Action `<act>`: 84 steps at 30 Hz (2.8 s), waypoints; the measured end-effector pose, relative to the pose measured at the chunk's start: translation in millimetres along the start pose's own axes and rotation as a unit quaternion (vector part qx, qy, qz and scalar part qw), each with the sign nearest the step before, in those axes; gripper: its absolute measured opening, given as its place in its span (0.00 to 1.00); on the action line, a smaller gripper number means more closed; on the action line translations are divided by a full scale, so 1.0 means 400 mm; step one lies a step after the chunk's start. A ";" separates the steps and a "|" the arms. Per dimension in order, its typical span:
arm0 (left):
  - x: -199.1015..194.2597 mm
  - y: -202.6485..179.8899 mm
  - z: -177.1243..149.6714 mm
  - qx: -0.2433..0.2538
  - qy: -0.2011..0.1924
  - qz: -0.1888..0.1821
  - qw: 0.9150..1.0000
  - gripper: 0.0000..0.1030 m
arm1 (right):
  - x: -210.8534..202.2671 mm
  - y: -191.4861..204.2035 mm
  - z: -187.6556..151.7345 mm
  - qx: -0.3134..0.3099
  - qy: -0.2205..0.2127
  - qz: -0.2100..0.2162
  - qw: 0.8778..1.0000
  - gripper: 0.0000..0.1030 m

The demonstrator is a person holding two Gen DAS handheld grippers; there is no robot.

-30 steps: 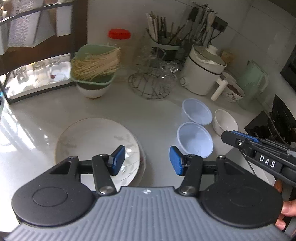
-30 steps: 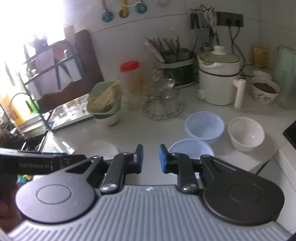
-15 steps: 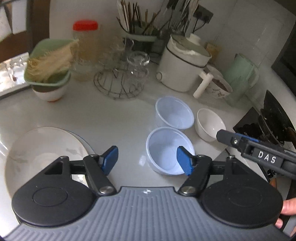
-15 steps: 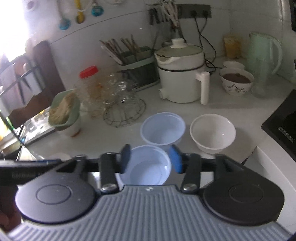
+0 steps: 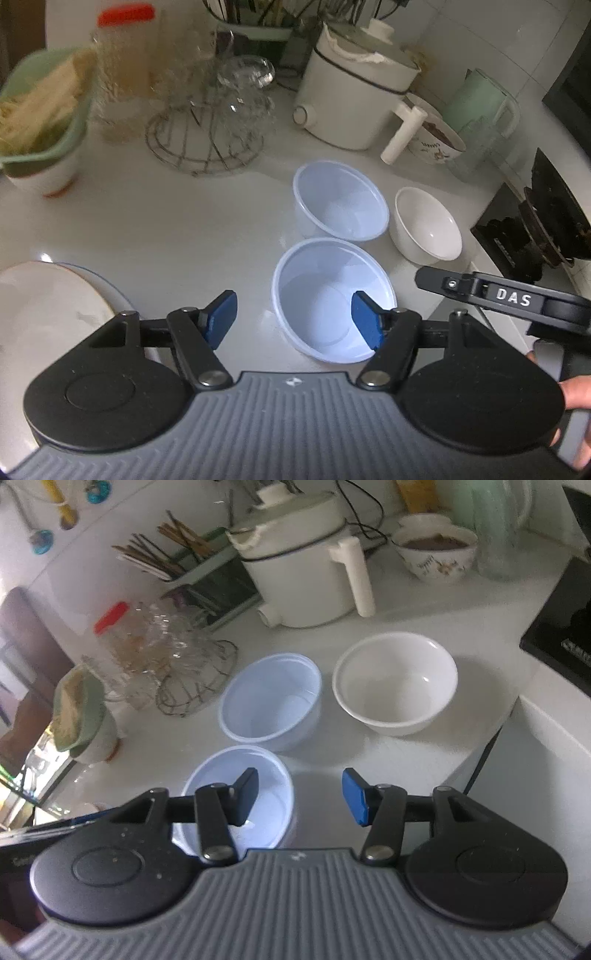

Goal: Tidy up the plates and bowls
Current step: 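Close both grippers on the rim of the light blue bowl, then lift the light blue bowl with both grippers and carry it toward the plates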

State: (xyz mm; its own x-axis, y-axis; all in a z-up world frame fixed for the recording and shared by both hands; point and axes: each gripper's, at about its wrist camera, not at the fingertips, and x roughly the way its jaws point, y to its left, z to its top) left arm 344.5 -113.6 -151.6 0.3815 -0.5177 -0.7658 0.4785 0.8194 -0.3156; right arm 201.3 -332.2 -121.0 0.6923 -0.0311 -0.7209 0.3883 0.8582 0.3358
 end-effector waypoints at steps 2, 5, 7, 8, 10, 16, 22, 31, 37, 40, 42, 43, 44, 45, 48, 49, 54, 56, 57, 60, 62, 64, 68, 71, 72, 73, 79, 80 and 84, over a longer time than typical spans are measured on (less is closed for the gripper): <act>0.022 0.005 0.004 -0.005 0.008 -0.003 1.000 0.70 | 0.019 -0.010 0.001 0.009 0.008 -0.003 1.000 0.52; 0.051 0.011 0.008 -0.009 0.020 -0.005 1.000 0.62 | 0.050 -0.023 -0.001 0.023 0.025 0.001 0.999 0.49; 0.067 0.014 0.010 -0.011 0.023 -0.004 1.000 0.60 | 0.065 -0.026 -0.003 0.028 0.035 0.008 0.999 0.46; 0.074 0.016 0.010 -0.011 0.026 -0.003 1.000 0.56 | 0.072 -0.025 -0.004 0.028 0.039 0.015 0.999 0.46; 0.088 0.019 0.009 -0.011 0.032 0.001 0.999 0.51 | 0.082 -0.020 -0.003 0.021 0.043 0.024 0.999 0.42; 0.115 0.022 0.013 -0.013 0.037 -0.003 0.999 0.38 | 0.111 -0.006 -0.005 0.006 0.058 0.052 0.997 0.15; 0.092 0.035 0.030 -0.028 0.043 0.009 0.999 0.38 | 0.111 0.008 0.019 0.011 0.070 0.079 0.994 0.13; 0.048 0.082 0.043 -0.042 0.023 0.065 0.997 0.38 | 0.141 0.116 0.037 -0.066 0.080 0.104 0.989 0.13; 0.067 0.096 0.029 -0.038 0.021 0.068 0.997 0.39 | 0.163 0.116 0.021 -0.066 0.082 0.104 0.989 0.13; 0.077 0.094 0.025 -0.033 0.026 0.069 0.997 0.39 | 0.179 0.112 0.012 -0.062 0.089 0.094 0.990 0.13; 0.077 0.090 0.025 -0.026 0.019 0.068 0.997 0.39 | 0.182 0.109 0.005 -0.062 0.086 0.092 0.990 0.13; 0.079 0.090 0.026 -0.023 0.019 0.069 0.997 0.39 | 0.182 0.107 0.004 -0.062 0.083 0.092 0.990 0.13; 0.082 0.091 0.027 -0.024 0.022 0.069 0.997 0.39 | 0.182 0.104 0.002 -0.061 0.082 0.094 0.990 0.13; 0.083 0.092 0.028 -0.028 0.023 0.068 0.997 0.40 | 0.184 0.101 0.002 -0.057 0.083 0.096 0.990 0.13; 0.080 0.088 0.035 -0.025 0.027 0.073 0.997 0.44 | 0.178 0.098 0.005 -0.052 0.080 0.102 0.990 0.15; 0.077 0.085 0.038 -0.022 0.028 0.078 0.996 0.46 | 0.172 0.101 0.008 -0.055 0.076 0.103 0.990 0.15; 0.038 0.062 0.063 -0.009 0.026 0.089 0.996 0.48 | 0.130 0.118 0.023 -0.074 0.059 0.100 0.990 0.16; 0.016 0.051 0.075 -0.005 0.019 0.092 0.996 0.48 | 0.115 0.121 0.033 -0.077 0.054 0.098 0.991 0.16; 0.002 0.045 0.081 -0.004 0.016 0.092 0.996 0.48 | 0.105 0.124 0.038 -0.079 0.050 0.095 0.991 0.16; -0.040 0.029 0.100 -0.004 0.007 0.088 0.996 0.49 | 0.067 0.130 0.052 -0.084 0.037 0.092 0.992 0.16; -0.071 0.015 0.111 -0.001 -0.002 0.085 0.996 0.49 | 0.037 0.135 0.061 -0.087 0.028 0.091 0.992 0.16; -0.099 0.003 0.119 0.003 -0.010 0.083 0.996 0.49 | 0.010 0.140 0.069 -0.093 0.020 0.089 0.992 0.16; -0.151 -0.018 0.129 0.005 -0.024 0.074 0.997 0.49 | -0.046 0.150 0.085 -0.097 0.000 0.086 0.991 0.16; -0.197 -0.031 0.132 0.009 -0.046 0.068 0.997 0.49 | -0.087 0.159 0.095 -0.109 -0.021 0.086 0.990 0.16; -0.208 -0.035 0.133 0.013 -0.051 0.066 0.996 0.49 | -0.101 0.160 0.100 -0.113 -0.030 0.089 0.989 0.16; -0.216 -0.039 0.133 0.015 -0.056 0.066 0.996 0.49 | -0.112 0.159 0.105 -0.117 -0.037 0.090 0.988 0.16; -0.237 -0.046 0.131 0.009 -0.073 0.046 0.996 0.49 | -0.156 0.153 0.111 -0.129 -0.061 0.084 0.986 0.16; -0.233 -0.048 0.132 0.010 -0.072 0.043 0.996 0.49 | -0.161 0.152 0.108 -0.130 -0.064 0.082 0.986 0.16; -0.212 -0.056 0.135 0.019 -0.065 0.028 0.997 0.49 | -0.168 0.135 0.109 -0.118 -0.068 0.068 0.988 0.16</act>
State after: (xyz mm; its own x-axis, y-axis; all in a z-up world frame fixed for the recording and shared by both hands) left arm 344.2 -101.3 -49.1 0.5062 -0.5010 -0.7019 0.4817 0.8394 -0.2518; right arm 202.4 -306.1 -27.9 0.8102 0.0374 -0.5849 0.1449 0.9542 0.2617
